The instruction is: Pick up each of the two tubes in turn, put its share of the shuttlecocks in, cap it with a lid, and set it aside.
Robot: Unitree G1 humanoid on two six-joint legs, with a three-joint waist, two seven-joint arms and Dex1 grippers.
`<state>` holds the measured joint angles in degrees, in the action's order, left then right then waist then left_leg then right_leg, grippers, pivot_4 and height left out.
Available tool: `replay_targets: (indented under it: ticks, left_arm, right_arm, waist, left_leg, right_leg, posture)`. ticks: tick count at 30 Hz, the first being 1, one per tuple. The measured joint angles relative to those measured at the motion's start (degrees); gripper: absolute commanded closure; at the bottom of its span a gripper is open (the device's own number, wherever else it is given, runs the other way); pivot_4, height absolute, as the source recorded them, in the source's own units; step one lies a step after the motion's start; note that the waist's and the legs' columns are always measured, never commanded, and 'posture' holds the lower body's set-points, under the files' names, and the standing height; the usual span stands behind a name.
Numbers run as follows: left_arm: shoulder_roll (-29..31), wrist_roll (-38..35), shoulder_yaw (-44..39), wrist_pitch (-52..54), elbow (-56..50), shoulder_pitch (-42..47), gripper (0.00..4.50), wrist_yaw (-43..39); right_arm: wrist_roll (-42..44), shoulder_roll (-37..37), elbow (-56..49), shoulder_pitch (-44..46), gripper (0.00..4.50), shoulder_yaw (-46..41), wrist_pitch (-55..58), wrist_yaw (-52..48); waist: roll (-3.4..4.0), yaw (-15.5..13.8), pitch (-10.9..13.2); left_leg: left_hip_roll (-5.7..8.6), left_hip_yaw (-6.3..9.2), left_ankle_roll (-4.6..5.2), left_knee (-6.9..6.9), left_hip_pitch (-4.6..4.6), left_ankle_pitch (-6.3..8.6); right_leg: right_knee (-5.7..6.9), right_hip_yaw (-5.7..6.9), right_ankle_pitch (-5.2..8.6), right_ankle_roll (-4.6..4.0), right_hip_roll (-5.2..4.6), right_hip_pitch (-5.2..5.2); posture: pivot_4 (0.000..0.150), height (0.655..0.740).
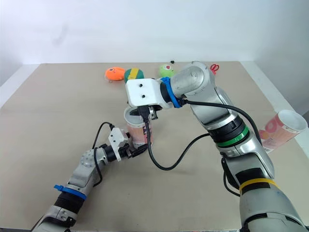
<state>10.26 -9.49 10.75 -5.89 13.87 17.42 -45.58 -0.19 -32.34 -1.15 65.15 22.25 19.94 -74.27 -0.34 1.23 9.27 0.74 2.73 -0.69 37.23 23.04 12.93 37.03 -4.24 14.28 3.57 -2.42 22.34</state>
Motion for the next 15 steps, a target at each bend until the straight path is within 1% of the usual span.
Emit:
replay_targets:
  ticks: [2,3,4,5,7,9,10,15]
  left_arm:
    - [0.0,0.0,0.0,0.0,-0.1,0.0,1.33,0.0]
    - [0.0,0.0,0.0,0.0,-0.2,-0.1,1.33,0.0]
    - [0.0,0.0,0.1,0.0,-0.3,-0.2,1.33,-0.1]
    - [0.0,0.0,0.0,0.0,-0.3,-0.2,1.33,-0.1]
    - [0.0,0.0,0.0,0.0,-0.3,-0.2,1.33,-0.1]
    - [0.0,0.0,0.1,0.0,-0.3,-0.2,1.33,-0.2]
    - [0.0,0.0,0.0,0.0,-0.3,-0.2,1.33,-0.2]
    - [-0.2,0.0,0.0,0.0,-0.1,0.0,1.33,-0.3]
  right_arm:
    - [0.7,-0.1,0.9,1.4,1.07,-1.4,0.2,0.4]
    - [2.1,-0.1,1.2,2.5,1.22,-3.0,0.6,0.4]
    - [4.5,-0.7,0.6,4.4,1.83,-5.3,1.5,-0.6]
    - [5.3,-1.3,0.1,4.4,2.58,-5.3,2.3,-1.8]
    - [5.6,-1.8,-0.1,4.1,3.21,-5.2,2.7,-2.4]
    - [5.4,-3.3,-2.0,1.9,4.08,-3.7,2.9,-3.6]
    - [3.9,-3.5,-2.1,-1.1,4.47,-0.3,2.7,-4.1]
    - [1.6,-3.3,-2.5,-1.9,4.47,2.6,1.6,-4.1]
  waist:
    - [0.01,0.0,0.0]
    - [0.01,0.0,0.0]
    - [0.01,0.0,0.0]
    - [0.01,0.0,0.0]
    - [0.01,0.0,0.0]
    - [-0.01,0.0,0.0]
    - [0.01,0.0,0.0]
    - [0.02,0.0,0.0]
  left_leg:
    - [0.01,0.00,0.00,-0.02,0.02,0.00]
    - [0.01,0.03,0.00,-0.03,0.03,0.00]
    - [0.02,0.14,0.00,-0.08,0.03,0.00]
    - [0.04,0.18,0.00,-0.11,0.03,0.00]
    - [0.05,0.20,-0.01,-0.15,0.03,-0.01]
    - [0.07,0.29,-0.02,-0.16,0.00,-0.01]
    - [0.10,0.29,-0.05,-0.21,0.01,-0.03]
    - [0.28,0.45,-0.17,-0.52,0.04,-0.30]
  right_leg:
    - [0.00,0.00,-0.02,-0.04,-0.01,0.02]
    - [0.00,0.02,-0.01,-0.08,-0.01,0.03]
    - [-0.01,0.12,0.03,-0.16,-0.02,0.00]
    - [-0.01,0.14,0.06,-0.15,-0.03,0.01]
    - [-0.01,0.15,0.07,-0.14,-0.03,0.01]
    - [-0.03,0.24,0.13,-0.17,-0.06,0.00]
    - [-0.03,0.24,0.14,-0.14,-0.08,-0.02]
    - [-0.02,0.37,0.13,-0.12,-0.22,0.07]
  posture:
    - [0.150,0.7400]
    - [0.150,0.7400]
    - [0.150,0.7400]
    - [0.150,0.7400]
    - [0.150,0.7400]
    - [0.150,0.7400]
    - [0.150,0.7400]
    - [0.150,0.7400]
